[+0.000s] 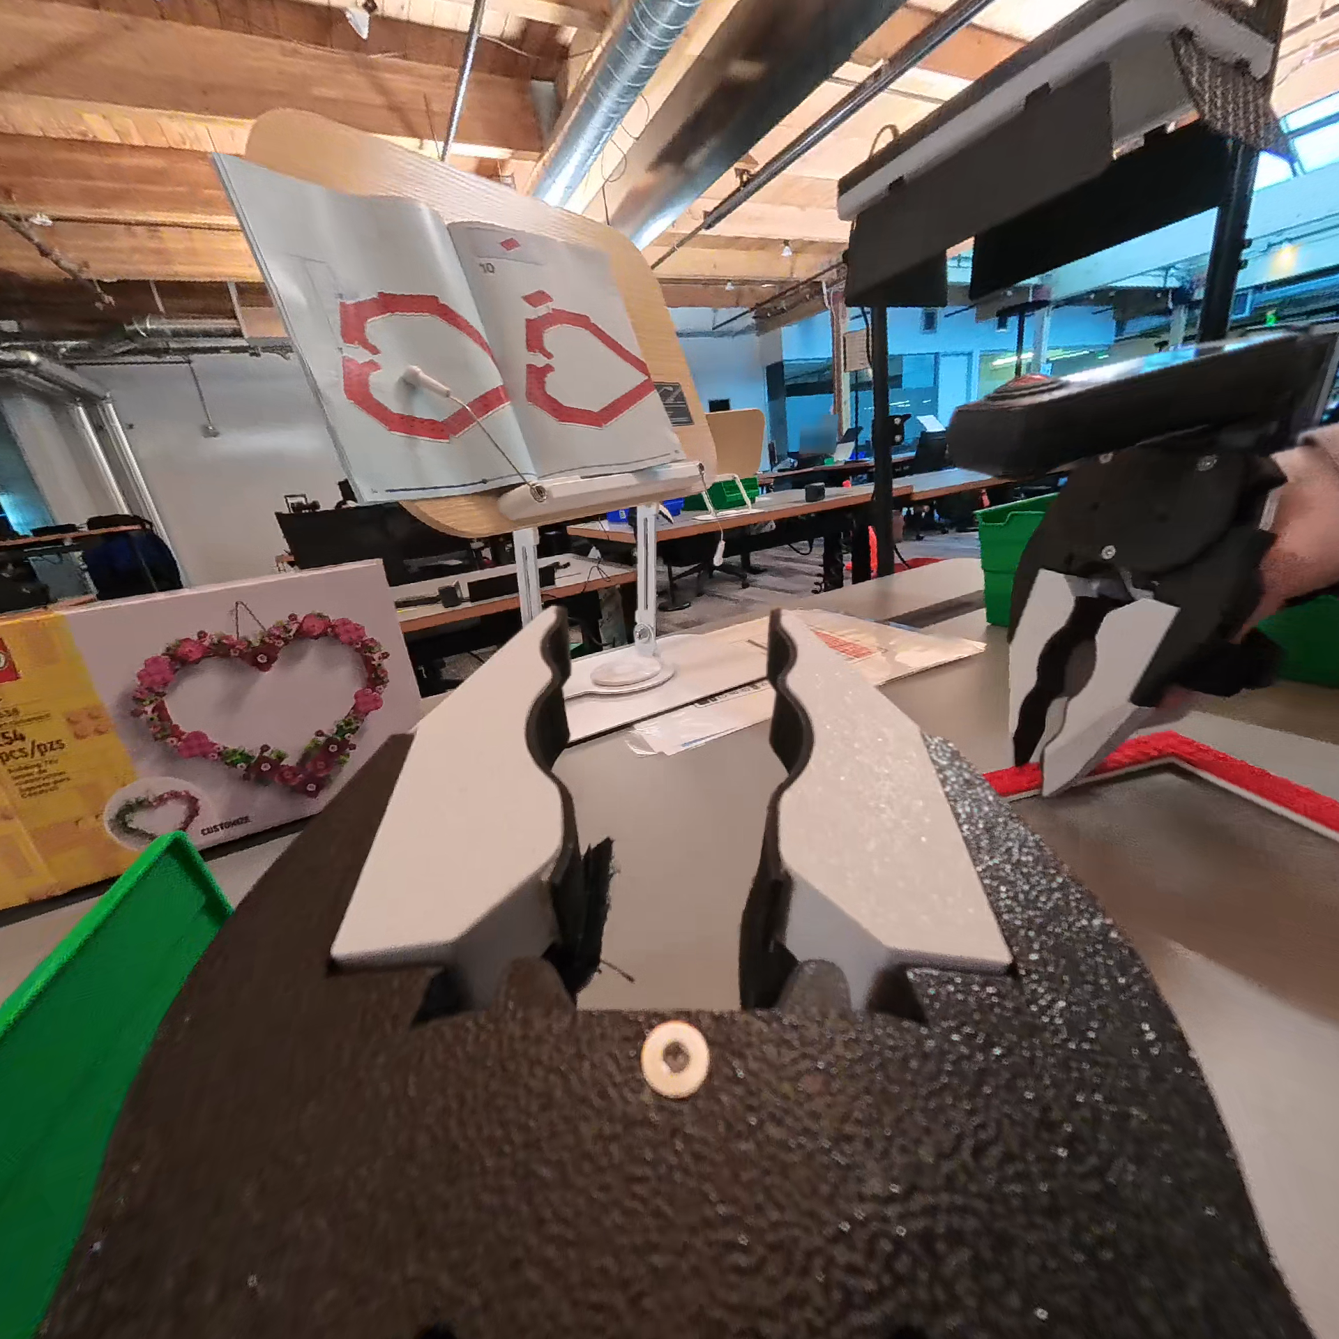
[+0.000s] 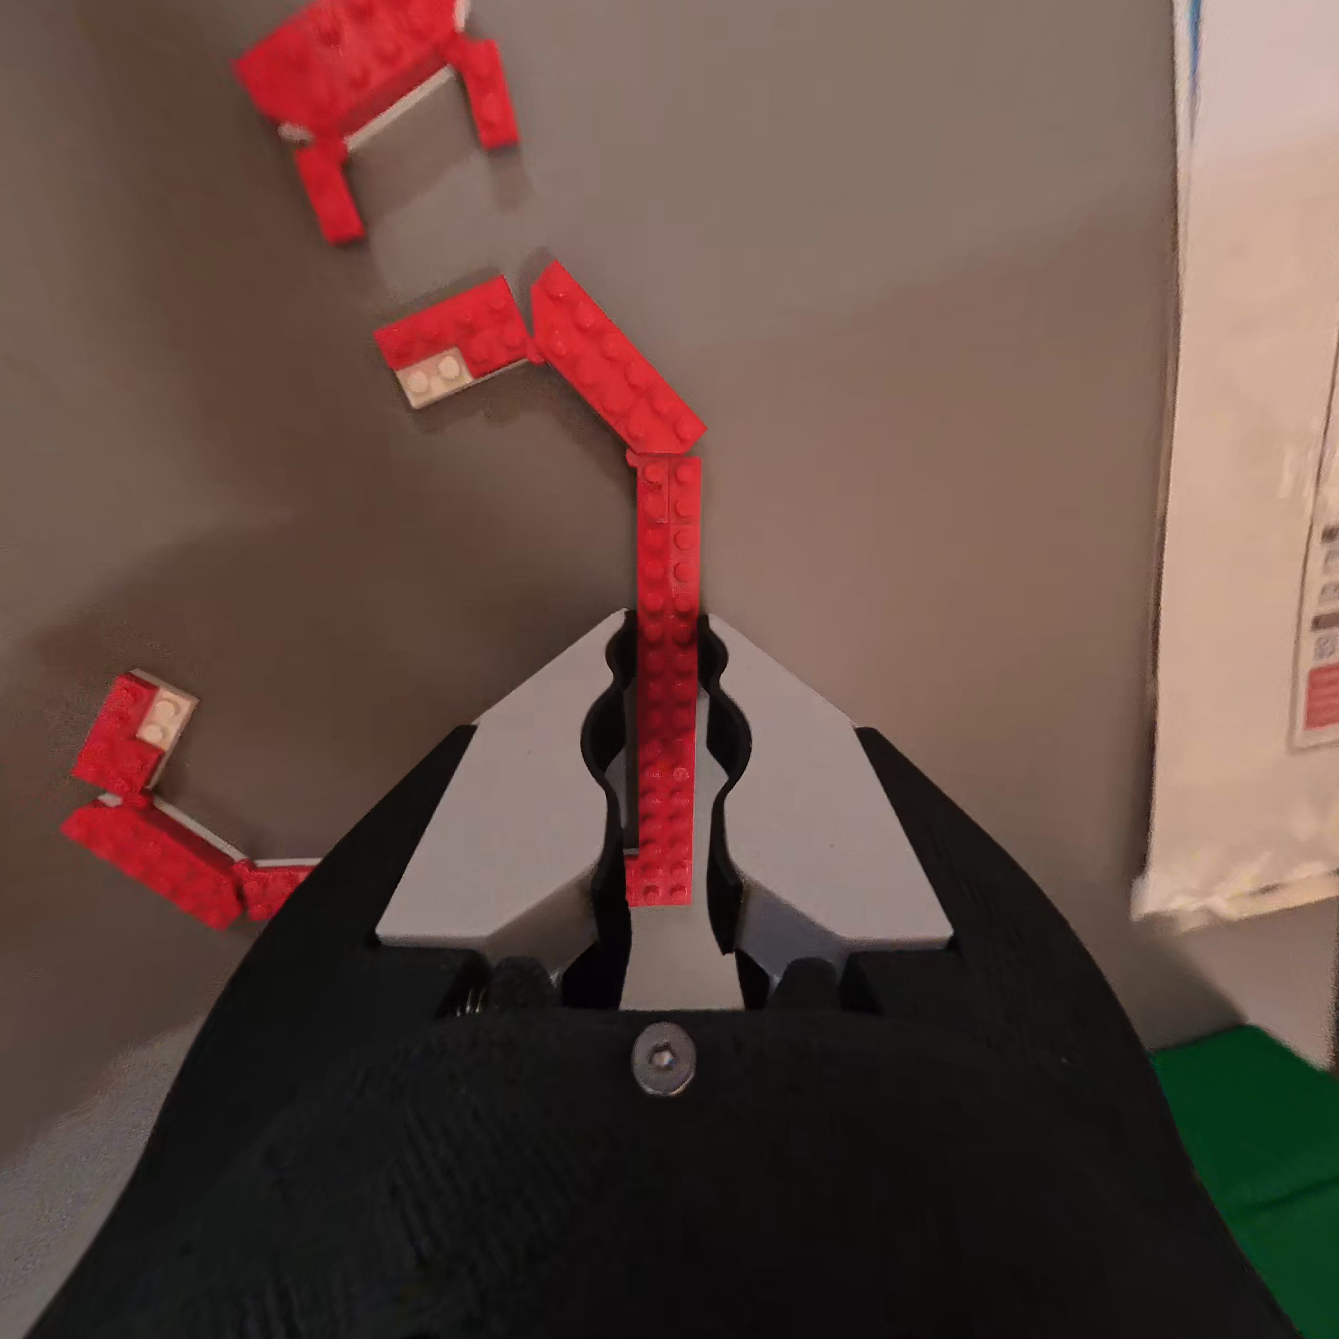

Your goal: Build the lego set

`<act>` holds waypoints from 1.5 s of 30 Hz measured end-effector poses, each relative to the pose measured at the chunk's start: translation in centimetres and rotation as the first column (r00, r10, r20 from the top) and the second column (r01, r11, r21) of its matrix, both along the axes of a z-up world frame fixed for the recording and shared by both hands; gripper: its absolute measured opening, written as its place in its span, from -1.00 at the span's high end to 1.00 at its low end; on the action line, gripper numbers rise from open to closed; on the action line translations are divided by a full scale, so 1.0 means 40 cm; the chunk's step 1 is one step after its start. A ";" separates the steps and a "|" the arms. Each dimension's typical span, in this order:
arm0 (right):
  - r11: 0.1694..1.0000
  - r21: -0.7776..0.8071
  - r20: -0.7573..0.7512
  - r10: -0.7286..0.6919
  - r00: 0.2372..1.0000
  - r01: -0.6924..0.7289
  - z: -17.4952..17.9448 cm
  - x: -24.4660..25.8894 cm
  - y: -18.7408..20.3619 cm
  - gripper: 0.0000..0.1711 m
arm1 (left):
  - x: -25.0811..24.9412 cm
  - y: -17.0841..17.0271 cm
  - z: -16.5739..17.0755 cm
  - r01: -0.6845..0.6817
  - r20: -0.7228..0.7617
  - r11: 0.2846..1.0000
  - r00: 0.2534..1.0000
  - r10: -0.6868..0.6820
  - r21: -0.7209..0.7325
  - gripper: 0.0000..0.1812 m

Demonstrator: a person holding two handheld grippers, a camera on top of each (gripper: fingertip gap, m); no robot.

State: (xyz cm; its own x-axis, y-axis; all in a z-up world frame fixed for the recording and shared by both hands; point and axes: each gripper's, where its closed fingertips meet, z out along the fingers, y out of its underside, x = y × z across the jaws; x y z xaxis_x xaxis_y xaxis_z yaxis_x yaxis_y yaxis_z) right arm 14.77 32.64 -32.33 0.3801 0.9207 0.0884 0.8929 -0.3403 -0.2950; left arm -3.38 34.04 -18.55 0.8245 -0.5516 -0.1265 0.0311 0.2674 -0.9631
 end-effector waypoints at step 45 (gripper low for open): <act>0.889 0.186 -0.145 0.445 0.884 -0.418 0.090 -0.213 -0.275 0.93 | 0.013 0.000 0.000 0.024 0.000 0.999 1.000 -0.024 0.029 0.50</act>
State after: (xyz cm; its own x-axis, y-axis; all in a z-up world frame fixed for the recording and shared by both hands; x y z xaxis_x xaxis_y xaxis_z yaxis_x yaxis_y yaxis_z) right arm 6.25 21.66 -28.72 -0.0302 0.9789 0.2022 0.8686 0.1258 -0.4794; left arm -2.85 34.03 -18.56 0.8112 -0.5670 -0.1427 0.0380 0.2947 -0.9548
